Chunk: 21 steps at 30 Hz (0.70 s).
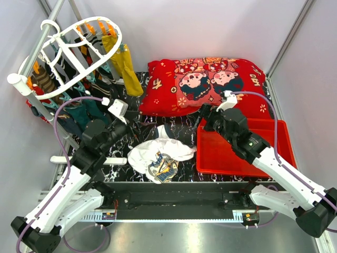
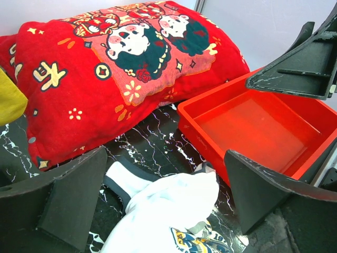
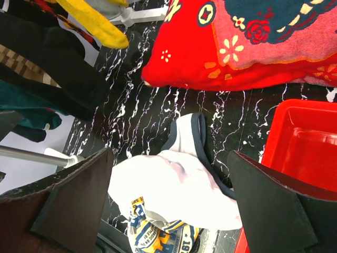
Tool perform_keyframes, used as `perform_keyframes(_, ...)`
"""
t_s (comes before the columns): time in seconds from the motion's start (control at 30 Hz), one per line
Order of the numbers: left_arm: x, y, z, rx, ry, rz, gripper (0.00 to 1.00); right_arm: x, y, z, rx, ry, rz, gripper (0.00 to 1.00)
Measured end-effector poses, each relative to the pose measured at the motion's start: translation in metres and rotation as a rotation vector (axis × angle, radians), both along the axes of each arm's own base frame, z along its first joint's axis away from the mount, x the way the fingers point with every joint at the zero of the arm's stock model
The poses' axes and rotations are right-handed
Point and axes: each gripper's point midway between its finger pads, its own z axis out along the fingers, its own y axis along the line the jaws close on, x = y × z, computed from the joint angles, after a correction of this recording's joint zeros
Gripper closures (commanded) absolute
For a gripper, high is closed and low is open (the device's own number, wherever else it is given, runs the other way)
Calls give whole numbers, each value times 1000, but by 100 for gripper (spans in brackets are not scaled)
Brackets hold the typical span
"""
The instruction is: Remove the socks clipped to the hanger
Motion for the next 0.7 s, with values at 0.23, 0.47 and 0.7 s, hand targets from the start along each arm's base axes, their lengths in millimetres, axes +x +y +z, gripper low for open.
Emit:
perform_keyframes(0.23, -2, 1, 3, -6, -11, 2, 1, 0, -2, 2, 6, -6, -11, 0)
perform_keyframes(0.47, -7, 16, 21, -32, -71, 64, 1, 13, 22, 10, 31, 0, 45, 7)
perform_keyframes(0.7, -52, 46, 39, -108, -89, 96, 1, 50, 86, 30, 124, -54, 182, 27)
